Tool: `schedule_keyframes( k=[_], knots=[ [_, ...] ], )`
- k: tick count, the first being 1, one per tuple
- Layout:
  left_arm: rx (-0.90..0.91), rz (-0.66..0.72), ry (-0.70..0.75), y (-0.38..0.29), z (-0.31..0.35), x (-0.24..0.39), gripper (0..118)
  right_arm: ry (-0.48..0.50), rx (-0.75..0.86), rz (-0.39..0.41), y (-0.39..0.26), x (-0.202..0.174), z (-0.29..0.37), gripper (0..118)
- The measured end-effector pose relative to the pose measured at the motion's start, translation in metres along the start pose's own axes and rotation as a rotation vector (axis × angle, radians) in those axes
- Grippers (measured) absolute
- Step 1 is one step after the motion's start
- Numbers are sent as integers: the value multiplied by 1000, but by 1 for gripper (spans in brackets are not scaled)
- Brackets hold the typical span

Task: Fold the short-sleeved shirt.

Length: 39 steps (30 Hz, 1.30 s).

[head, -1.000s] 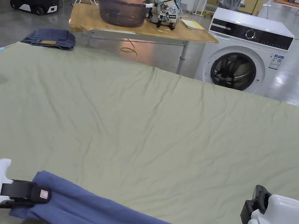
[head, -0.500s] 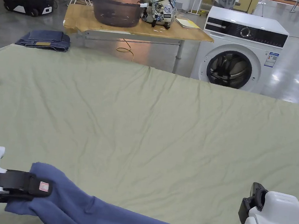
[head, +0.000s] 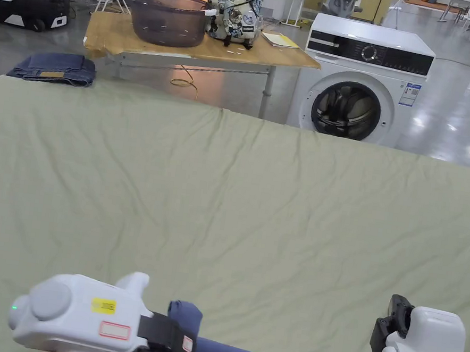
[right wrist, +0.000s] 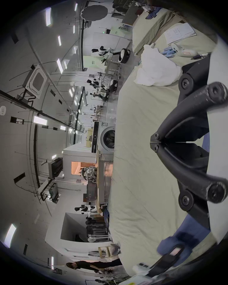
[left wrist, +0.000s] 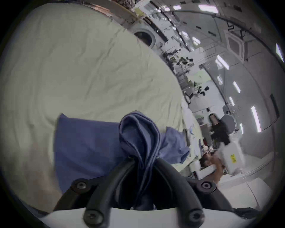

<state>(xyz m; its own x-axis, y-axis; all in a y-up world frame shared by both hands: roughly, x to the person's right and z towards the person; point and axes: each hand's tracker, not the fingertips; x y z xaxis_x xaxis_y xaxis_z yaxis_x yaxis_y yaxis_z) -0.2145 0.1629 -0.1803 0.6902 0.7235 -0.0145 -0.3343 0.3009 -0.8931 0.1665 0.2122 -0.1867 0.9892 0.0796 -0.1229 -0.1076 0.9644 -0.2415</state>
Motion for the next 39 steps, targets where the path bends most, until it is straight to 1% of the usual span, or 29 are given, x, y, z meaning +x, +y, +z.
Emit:
schedule_keyframes(
  k=[4, 7, 9, 14, 15, 19, 21, 23, 24, 25, 29, 31, 33, 35, 37, 39],
  knots=[
    [-61, 13, 111, -6, -48, 6, 3, -8, -12, -3, -2, 3, 0, 0],
    [-61, 24, 163, -12, -64, 7, 3, -13, -18, -2, -4, 5, 0, 0],
    [-53, 24, 179, -11, -69, 2, 6, -14, -22, 2, -3, 6, 1, 0],
    [-44, 16, 121, -8, -62, 5, 41, -15, -30, 8, -4, 6, 2, 0],
    [-42, 9, 117, -8, -59, 8, 43, -15, -32, 6, -5, 6, 2, 0],
    [-31, -1, 61, -5, -41, 20, 43, -17, -37, 4, -6, 6, 3, 0],
    [-16, -39, 47, -2, -30, 26, 43, -16, -39, 4, -6, 7, 4, 0],
    [12, -66, 43, -1, -17, 28, 38, -17, -40, 7, -7, 7, 4, 0],
    [36, -85, 39, -2, -10, 28, 29, -17, -41, 8, -7, 8, 4, 0],
    [58, -100, 37, -9, 2, 45, 12, -16, -43, 7, -8, 8, 4, 0],
    [67, -78, 39, -9, 1, 31, 9, -15, -51, 4, -11, 9, 4, 0],
    [45, -67, 55, -12, -13, 25, 5, -13, -54, 1, -12, 9, 4, 0],
    [11, -56, 102, -14, -33, 17, 4, -13, -56, -3, -13, 9, 4, 0],
    [-2, -44, 54, -17, -50, 10, 4, -12, -58, -3, -14, 9, 5, 0],
    [5, -4, -53, -18, -66, 0, 4, -13, -64, -2, -16, 10, 4, 0],
    [12, 4, -127, -22, -78, -1, 4, -15, -67, -5, -18, 11, 4, 0]
  ],
)
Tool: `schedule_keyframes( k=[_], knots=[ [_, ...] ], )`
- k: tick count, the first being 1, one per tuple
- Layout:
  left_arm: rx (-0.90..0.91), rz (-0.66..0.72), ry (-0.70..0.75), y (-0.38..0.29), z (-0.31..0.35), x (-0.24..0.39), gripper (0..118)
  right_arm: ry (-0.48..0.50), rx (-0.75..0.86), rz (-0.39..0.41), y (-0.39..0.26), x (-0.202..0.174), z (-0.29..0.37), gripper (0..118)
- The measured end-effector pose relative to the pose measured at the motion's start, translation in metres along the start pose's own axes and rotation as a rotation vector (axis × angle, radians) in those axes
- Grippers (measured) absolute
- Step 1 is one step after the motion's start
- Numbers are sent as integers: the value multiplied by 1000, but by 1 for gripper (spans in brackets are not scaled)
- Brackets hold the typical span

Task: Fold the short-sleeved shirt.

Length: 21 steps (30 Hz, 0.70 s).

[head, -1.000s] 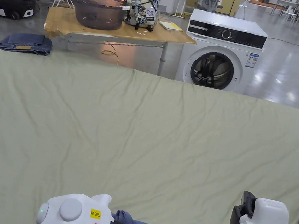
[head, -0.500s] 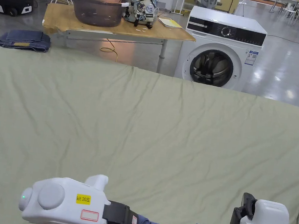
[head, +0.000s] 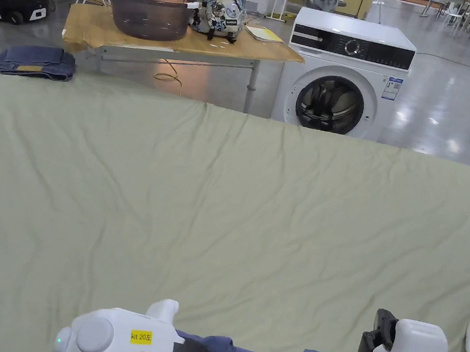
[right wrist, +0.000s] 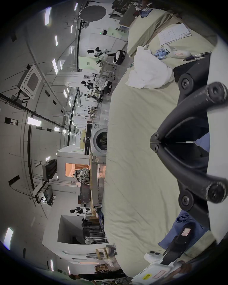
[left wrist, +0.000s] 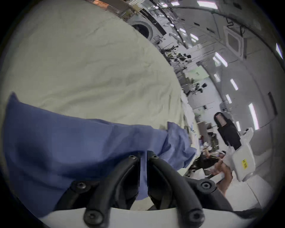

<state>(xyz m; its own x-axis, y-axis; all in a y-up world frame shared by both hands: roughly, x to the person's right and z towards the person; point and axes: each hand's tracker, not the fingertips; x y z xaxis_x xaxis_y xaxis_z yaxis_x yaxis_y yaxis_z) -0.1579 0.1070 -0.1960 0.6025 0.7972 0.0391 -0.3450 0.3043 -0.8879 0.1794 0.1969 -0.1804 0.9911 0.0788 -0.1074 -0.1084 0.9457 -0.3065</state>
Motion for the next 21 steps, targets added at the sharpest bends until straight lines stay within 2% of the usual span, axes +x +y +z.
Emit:
schedule_keyframes(
  k=[5, 13, 17, 18, 21],
  knots=[
    [-100, -11, 62, -13, -37, -1, 1, -3, -6, -6, -1, 2, 0, 0],
    [-98, -46, 96, -13, -31, 9, 0, -5, 0, 1, 2, 3, 3, 0],
    [-73, -54, 75, -5, -8, 16, 0, 0, 1, 1, 2, 2, 3, 0],
    [-63, -67, 75, -9, 7, 36, 0, 3, 0, 0, 2, 2, 3, 0],
    [-17, -95, 106, 2, 44, 39, 0, 7, -1, 6, 3, 0, 3, 0]
  ],
)
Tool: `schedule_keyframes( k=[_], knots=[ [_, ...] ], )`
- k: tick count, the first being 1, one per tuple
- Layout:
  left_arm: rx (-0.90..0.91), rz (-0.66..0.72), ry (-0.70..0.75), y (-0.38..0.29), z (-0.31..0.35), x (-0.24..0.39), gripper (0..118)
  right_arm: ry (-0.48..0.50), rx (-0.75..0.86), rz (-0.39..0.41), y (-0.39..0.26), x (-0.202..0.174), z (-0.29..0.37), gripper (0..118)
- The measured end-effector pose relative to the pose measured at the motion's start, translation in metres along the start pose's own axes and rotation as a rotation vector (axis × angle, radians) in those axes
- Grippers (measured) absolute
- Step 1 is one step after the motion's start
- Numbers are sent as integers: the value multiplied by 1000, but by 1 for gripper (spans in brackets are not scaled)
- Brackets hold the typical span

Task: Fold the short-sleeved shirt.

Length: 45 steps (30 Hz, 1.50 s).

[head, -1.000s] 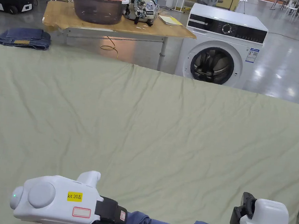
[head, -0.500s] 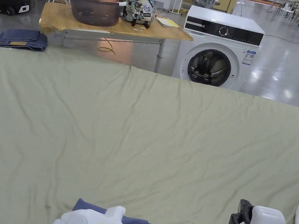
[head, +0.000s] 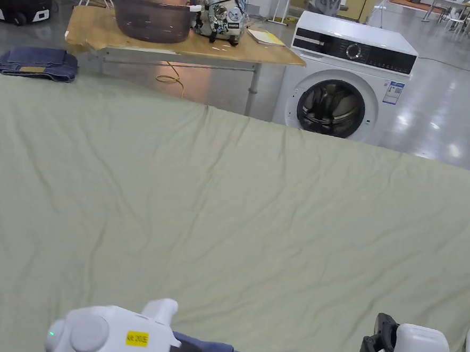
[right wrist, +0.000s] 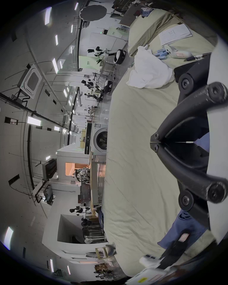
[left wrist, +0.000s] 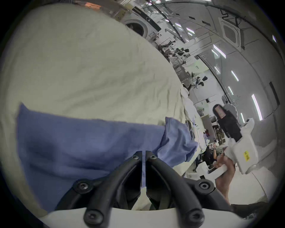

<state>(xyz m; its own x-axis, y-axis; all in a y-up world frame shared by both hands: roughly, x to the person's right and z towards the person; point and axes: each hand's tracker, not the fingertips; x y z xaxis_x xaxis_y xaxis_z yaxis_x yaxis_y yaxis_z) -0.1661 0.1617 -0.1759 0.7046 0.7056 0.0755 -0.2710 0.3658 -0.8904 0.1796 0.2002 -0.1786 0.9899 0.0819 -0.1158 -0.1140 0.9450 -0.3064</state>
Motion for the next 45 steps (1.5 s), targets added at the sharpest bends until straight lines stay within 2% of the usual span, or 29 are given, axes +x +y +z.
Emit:
schedule_keyframes(
  k=[4, 6, 8, 9, 12, 13, 16, 18, 22, 23, 24, 25, 26, 27, 29, 30, 32, 34, 37, 45],
  knots=[
    [79, 17, 74, 9, 55, -22, 0, 7, 2, 3, 1, -2, -1, 0],
    [98, 34, 102, 17, 75, -57, 0, 11, 5, 2, 2, -3, -2, 0],
    [122, 75, 138, 17, 96, -77, 7, 14, 10, 2, 4, -5, -2, 0],
    [131, 90, 136, 19, 103, -91, 18, 16, 9, 3, 5, -6, -3, 0],
    [129, 144, 97, 13, 112, -120, 74, 24, 9, 3, 5, -9, -5, 0],
    [108, 166, 64, 8, 109, -121, 80, 27, 7, 3, 5, -10, -5, 0],
    [81, 209, 24, -1, 92, -139, 80, 34, 7, 2, 6, -14, -6, 0],
    [66, 223, -46, -6, 76, -146, 80, 37, 10, 2, 6, -15, -5, 0],
    [146, 264, -223, -11, 53, -160, 79, 38, 29, -18, 6, -16, -2, 0],
    [140, 270, -224, -11, 48, -160, 72, 39, 34, -24, 7, -16, -1, 0],
    [138, 268, -234, -12, 44, -160, 57, 40, 39, -30, 7, -16, -1, 0],
    [130, 264, -260, -11, 37, -165, 34, 39, 43, -34, 8, -15, 0, 0],
    [79, 261, -258, -10, 30, -163, 34, 38, 46, -36, 9, -15, 1, 0],
    [49, 250, -210, -11, 24, -160, 28, 37, 51, -40, 9, -14, 1, 0],
    [23, 197, -139, -13, 23, -165, 9, 34, 55, -45, 10, -13, 2, 0],
    [69, 228, -189, -13, 26, -167, 8, 33, 55, -46, 11, -11, 2, 0],
    [85, 262, -196, -13, 33, -167, 4, 28, 56, -51, 12, -9, 3, 0],
    [98, 187, -156, -11, 46, -154, 3, 25, 55, -52, 13, -6, 3, 0],
    [114, 152, -165, -7, 63, -129, 2, 22, 54, -49, 13, -3, 3, 0],
    [203, 85, 40, 17, 154, -102, 2, 17, 50, -53, 12, 3, 1, 0]
  ],
)
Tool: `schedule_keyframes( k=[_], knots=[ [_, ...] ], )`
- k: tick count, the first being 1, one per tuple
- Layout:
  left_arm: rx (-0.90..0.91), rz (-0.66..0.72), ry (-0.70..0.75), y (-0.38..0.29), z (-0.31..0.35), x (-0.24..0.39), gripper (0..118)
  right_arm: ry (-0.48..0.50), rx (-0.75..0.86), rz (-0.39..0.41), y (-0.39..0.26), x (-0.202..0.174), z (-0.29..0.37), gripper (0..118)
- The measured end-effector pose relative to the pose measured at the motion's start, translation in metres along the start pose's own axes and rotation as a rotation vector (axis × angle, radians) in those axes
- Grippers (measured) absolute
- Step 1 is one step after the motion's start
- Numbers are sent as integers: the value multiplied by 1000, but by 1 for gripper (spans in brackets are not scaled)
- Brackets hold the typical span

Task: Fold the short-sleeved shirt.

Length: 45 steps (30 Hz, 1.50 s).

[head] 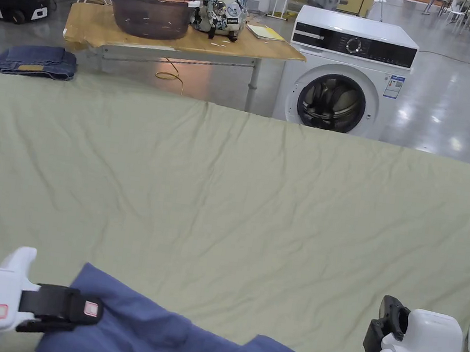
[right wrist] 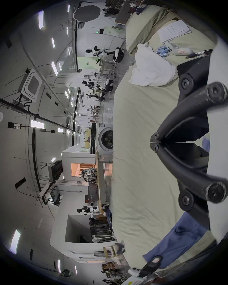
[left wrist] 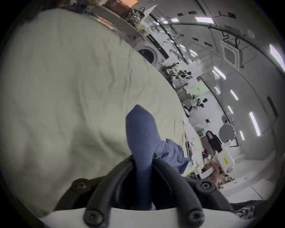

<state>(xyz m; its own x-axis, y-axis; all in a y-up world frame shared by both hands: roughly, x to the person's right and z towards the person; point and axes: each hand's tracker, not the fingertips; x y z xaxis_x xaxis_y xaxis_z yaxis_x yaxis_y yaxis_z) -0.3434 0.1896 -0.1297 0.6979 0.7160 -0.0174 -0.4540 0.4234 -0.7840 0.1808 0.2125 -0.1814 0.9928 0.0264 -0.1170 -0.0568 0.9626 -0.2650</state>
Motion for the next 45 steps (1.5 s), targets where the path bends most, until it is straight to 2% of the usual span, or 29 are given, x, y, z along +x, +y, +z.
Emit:
schedule_keyframes(
  k=[4, 7, 10, 21, 27, 37, 39, 40, 42, 45],
  knots=[
    [24, -57, 173, 12, 38, 16, 2, 10, -1, -2, 0, -1, -2, 0],
    [-1, -94, 260, 13, 39, 30, 2, 16, 0, -5, -1, -4, -3, 0],
    [-10, -83, 222, 6, 24, 55, 2, 22, -5, -14, -3, -6, -3, 0],
    [-159, -183, 122, -10, -58, 134, 2, 20, -21, -5, -7, -6, -2, 0],
    [-264, -222, 144, -33, -128, 173, 2, 8, -30, -7, -9, -1, 0, 0],
    [-337, -220, 182, -57, -211, 183, 3, -19, -42, -9, -12, 9, 2, 0],
    [-353, -197, 226, -61, -223, 180, 13, -21, -44, -8, -13, 10, 2, 0],
    [-353, -186, 221, -63, -225, 182, 24, -21, -45, -9, -13, 10, 2, 0],
    [-351, -159, 184, -66, -226, 179, 27, -22, -47, -11, -13, 10, 3, 0],
    [-352, -175, 142, -67, -219, 185, 41, -22, -49, -8, -15, 10, 3, 0]
  ],
)
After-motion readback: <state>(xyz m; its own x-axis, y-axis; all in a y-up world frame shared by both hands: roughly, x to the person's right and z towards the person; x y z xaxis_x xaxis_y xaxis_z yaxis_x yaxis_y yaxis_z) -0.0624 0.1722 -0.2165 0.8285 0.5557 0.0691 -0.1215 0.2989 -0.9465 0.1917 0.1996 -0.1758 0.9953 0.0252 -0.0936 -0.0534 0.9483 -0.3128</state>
